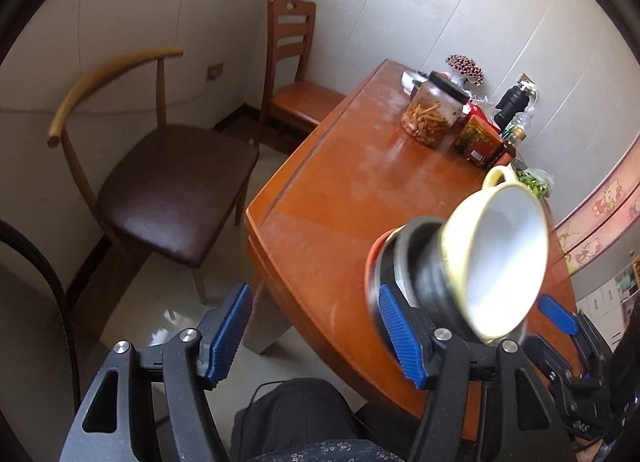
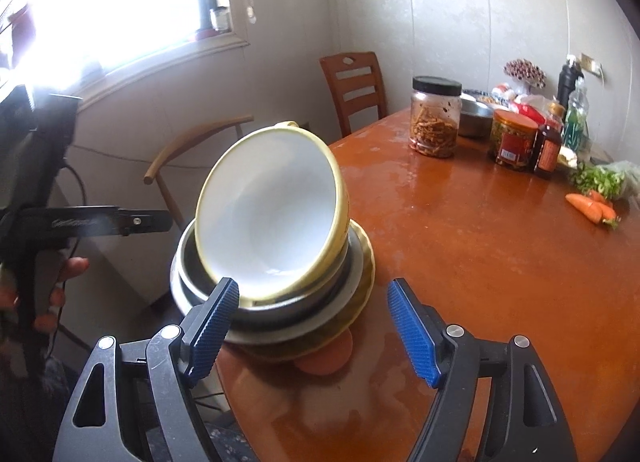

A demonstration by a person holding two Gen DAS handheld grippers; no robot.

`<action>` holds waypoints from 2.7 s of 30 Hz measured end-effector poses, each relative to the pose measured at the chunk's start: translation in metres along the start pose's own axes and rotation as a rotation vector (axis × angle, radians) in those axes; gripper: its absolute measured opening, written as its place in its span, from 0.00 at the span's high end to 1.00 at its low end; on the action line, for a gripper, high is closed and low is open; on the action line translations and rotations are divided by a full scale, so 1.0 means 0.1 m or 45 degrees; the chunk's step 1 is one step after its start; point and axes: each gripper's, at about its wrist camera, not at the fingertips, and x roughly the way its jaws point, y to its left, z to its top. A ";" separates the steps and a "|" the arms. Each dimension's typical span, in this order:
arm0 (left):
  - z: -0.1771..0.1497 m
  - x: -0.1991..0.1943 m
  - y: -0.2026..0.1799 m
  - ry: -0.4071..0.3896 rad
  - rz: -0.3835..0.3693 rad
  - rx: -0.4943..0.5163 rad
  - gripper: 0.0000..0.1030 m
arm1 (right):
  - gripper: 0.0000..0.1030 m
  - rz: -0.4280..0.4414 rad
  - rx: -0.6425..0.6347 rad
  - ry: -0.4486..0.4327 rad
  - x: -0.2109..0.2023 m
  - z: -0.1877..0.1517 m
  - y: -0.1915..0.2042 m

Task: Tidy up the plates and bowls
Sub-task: 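Lower the nested bowls onto the orange plate stack with the left tool, then open the left tool and withdraw from the stacked dishes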

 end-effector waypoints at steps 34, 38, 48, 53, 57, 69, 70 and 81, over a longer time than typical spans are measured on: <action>0.38 0.97 0.05 0.302 -0.427 -0.052 0.37 | 0.19 -0.004 -0.312 0.121 0.47 -0.37 0.18; 0.40 1.01 -0.03 0.310 -0.422 -0.030 0.37 | 0.19 0.019 -0.290 0.120 0.48 -0.38 0.10; 0.41 1.13 -0.38 0.348 -0.424 0.030 0.38 | 0.19 0.017 -0.230 0.143 0.39 -0.41 -0.17; 0.38 1.20 -0.65 0.371 -0.415 0.088 0.39 | 0.19 -0.007 -0.199 0.139 0.29 -0.47 -0.36; 0.36 1.30 -0.94 0.397 -0.405 0.144 0.39 | 0.19 -0.030 -0.163 0.137 0.17 -0.55 -0.54; 0.26 1.60 -1.89 0.461 -0.441 0.255 0.40 | 0.19 -0.126 -0.079 0.141 -0.26 -0.80 -1.24; 0.26 1.62 -1.96 0.463 -0.440 0.264 0.40 | 0.19 -0.132 -0.073 0.142 -0.30 -0.83 -1.29; 0.15 1.81 -2.63 0.479 -0.443 0.342 0.40 | 0.19 -0.189 -0.017 0.154 -0.57 -0.98 -1.87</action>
